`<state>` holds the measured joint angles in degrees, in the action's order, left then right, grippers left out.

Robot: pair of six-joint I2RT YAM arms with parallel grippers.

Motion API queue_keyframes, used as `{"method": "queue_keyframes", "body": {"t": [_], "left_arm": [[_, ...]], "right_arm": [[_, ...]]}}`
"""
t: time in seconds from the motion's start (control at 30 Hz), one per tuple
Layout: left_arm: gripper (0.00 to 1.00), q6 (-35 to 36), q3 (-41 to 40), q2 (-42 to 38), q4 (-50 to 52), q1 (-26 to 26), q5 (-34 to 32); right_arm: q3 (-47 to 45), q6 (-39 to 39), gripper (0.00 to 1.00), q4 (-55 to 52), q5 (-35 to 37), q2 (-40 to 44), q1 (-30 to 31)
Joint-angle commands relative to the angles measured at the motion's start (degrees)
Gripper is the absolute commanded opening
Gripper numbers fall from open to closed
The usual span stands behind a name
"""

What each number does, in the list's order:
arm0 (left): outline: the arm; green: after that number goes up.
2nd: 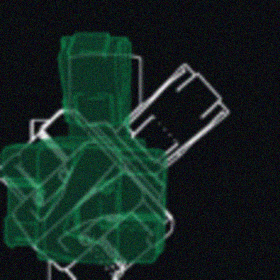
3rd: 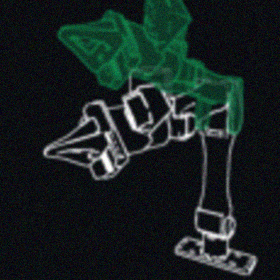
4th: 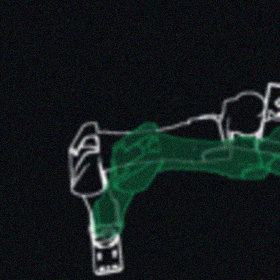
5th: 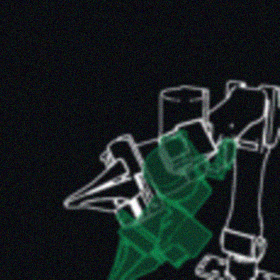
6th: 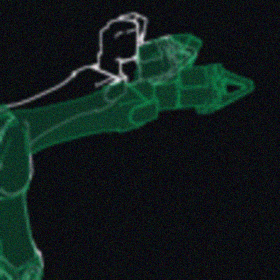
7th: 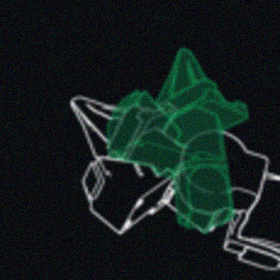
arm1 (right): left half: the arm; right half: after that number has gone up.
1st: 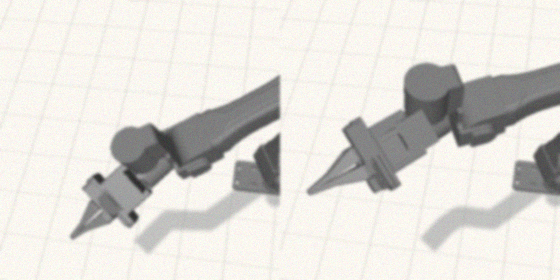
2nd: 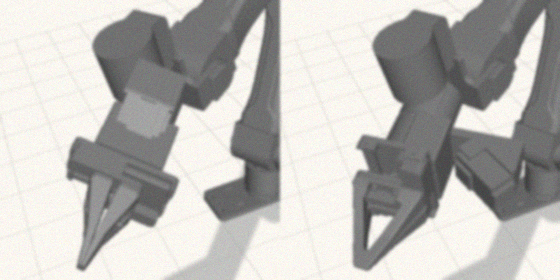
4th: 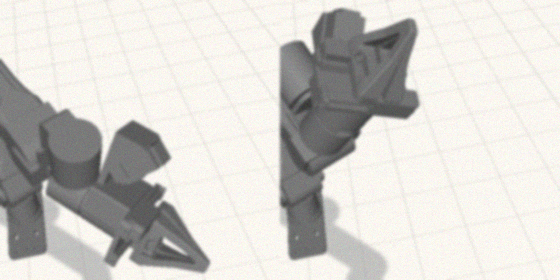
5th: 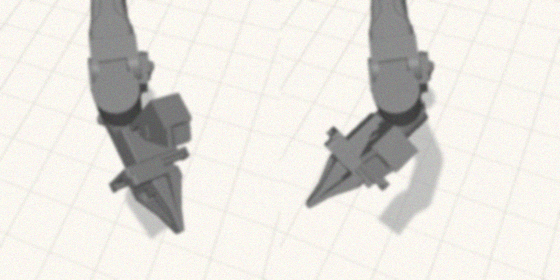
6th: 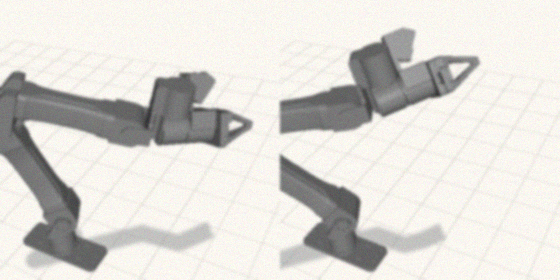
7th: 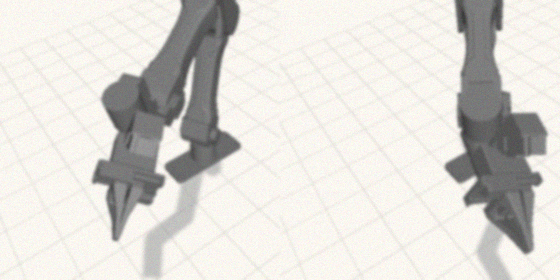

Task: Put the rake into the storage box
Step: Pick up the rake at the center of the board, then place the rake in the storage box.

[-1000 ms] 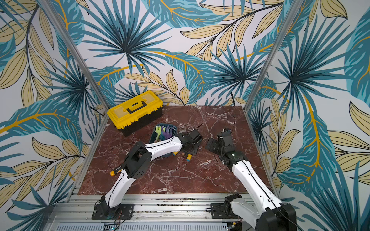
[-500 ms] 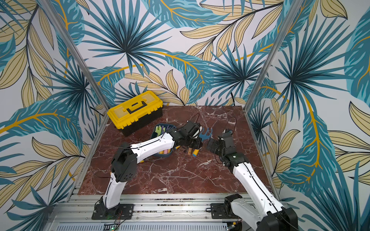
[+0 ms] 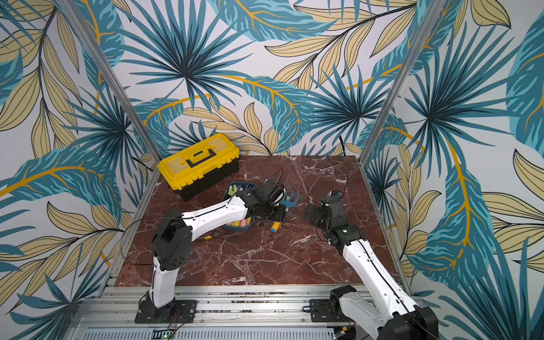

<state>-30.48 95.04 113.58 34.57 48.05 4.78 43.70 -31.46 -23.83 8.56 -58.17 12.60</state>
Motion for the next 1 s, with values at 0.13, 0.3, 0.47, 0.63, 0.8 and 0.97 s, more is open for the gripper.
{"method": "queue_keyframes", "body": {"t": [0.13, 0.3, 0.47, 0.63, 0.8, 0.97], "left_arm": [[0.15, 2.64, -9.2, -10.35, 0.22, -5.18, -7.66], [0.15, 3.57, -14.97, -15.37, 0.28, -9.16, -10.98], [0.15, 4.45, -20.87, -19.22, -0.32, -13.64, -12.76], [0.15, 6.14, -22.93, -19.73, -1.08, -17.04, -12.86], [0.15, 8.36, -21.1, -16.65, -0.64, -19.32, -12.96], [0.15, 9.95, -18.69, -12.85, -0.2, -21.07, -12.19]], "right_arm": [[-1.3, -0.15, 0.99, 0.7, -0.03, -0.57, -0.3], [-1.26, -0.04, 0.99, 0.98, -0.36, -1.34, -0.3], [-1.21, -0.06, 0.99, 1.3, -0.74, -2.29, -0.3], [-1.17, -0.08, 0.99, 1.6, -1.16, -2.99, -0.3], [-0.99, 0.01, 0.99, 1.82, -1.75, -3.88, -0.31], [-0.99, 0.0, 0.99, 1.91, -1.8, -4.26, -0.3]]}}
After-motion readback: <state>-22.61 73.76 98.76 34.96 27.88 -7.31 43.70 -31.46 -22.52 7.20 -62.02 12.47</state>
